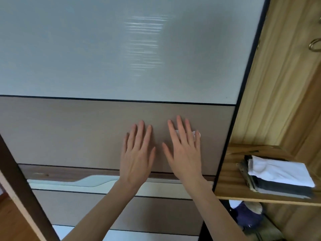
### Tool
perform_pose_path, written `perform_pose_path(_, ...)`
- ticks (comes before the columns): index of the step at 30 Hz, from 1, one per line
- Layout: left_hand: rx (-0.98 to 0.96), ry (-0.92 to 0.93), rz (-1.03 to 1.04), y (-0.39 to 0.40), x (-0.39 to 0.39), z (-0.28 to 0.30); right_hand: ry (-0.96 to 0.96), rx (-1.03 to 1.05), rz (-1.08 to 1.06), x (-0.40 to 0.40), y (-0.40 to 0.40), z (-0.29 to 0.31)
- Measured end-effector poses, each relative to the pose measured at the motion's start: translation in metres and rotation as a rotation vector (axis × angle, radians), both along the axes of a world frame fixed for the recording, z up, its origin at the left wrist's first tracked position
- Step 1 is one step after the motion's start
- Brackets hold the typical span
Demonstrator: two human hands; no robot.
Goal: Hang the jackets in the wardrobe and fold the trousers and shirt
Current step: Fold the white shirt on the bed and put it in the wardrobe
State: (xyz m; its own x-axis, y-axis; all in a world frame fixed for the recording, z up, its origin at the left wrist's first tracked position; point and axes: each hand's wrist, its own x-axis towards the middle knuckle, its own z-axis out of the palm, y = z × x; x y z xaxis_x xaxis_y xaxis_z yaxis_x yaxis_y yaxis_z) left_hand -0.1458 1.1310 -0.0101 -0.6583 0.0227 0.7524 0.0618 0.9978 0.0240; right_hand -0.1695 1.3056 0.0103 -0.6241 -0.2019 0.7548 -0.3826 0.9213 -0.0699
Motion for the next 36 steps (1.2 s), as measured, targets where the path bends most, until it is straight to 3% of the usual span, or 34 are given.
perform_pose_path(12, -0.026, 0.044, -0.03, 0.03, -0.017, -0.014, 0.166, 0.017, -0.084, -0.026, 0.026, -0.017)
perform_pose_path(24, -0.055, 0.037, -0.202, 0.102, -0.011, 0.0, 0.196, 0.13, -0.233, -0.032, 0.129, -0.016)
perform_pose_path(28, 0.016, 0.022, -0.235, 0.111, -0.003, 0.002, 0.135, 0.138, -0.318, -0.022, 0.164, -0.011)
perform_pose_path(36, -0.024, -0.011, -0.36, 0.118, -0.003, -0.015, -0.024, -0.082, -0.406, 0.012, 0.158, -0.004)
